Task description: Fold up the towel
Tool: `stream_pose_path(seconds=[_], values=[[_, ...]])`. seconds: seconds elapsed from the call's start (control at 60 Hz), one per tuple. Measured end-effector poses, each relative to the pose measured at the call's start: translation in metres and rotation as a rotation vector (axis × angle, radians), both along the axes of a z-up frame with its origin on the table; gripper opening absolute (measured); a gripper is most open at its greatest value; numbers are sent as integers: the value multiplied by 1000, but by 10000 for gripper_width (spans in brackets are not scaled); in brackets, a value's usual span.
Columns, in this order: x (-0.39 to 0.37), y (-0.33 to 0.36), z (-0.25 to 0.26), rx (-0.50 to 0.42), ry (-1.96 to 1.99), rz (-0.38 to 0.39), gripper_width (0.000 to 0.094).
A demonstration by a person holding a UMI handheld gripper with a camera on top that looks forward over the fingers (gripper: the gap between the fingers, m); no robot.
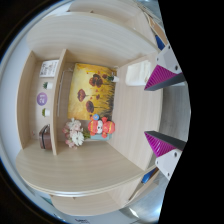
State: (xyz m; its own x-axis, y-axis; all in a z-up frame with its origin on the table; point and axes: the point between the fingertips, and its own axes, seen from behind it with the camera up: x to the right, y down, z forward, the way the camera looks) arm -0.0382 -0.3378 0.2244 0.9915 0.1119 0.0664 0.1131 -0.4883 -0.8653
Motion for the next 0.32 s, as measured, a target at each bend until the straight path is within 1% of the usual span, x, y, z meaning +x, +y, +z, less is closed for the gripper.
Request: stream_pose_path(seconds=[0.317], values=[[-8,-15,1,5,18,9,814]])
